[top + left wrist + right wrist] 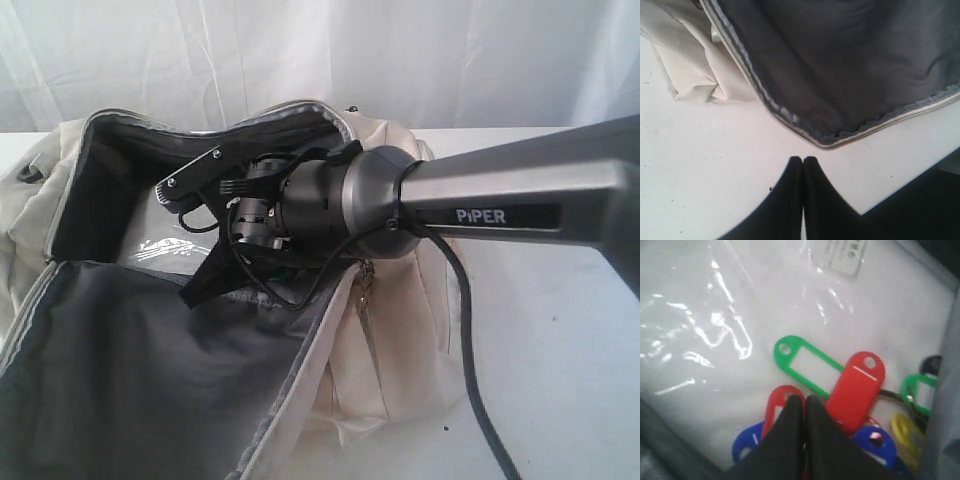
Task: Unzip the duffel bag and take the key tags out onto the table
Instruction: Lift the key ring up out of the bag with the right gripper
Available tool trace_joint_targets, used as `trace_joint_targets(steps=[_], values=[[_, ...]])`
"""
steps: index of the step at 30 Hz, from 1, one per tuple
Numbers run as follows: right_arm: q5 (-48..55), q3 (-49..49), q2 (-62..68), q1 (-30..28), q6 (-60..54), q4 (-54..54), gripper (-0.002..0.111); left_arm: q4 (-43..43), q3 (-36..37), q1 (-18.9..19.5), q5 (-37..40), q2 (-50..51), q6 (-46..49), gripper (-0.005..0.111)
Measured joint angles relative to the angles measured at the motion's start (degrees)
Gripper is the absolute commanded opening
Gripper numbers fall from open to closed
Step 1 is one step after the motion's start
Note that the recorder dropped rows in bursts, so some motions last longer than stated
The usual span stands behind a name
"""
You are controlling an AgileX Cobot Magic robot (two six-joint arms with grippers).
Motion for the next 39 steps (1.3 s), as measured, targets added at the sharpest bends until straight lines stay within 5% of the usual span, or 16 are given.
trace_joint_targets(steps=[18, 39], values=[[-0.6, -1.1, -11.2, 0.0, 0.5, -1.8, 0.000, 0.0, 0.0, 0.0, 0.0, 0.0, 0.0, 0.000], [12.0, -1.1, -30.8, -0.3, 0.2, -12.2, 0.000, 0.0, 0.0, 0.0, 0.0, 0.0, 0.0, 0.000]])
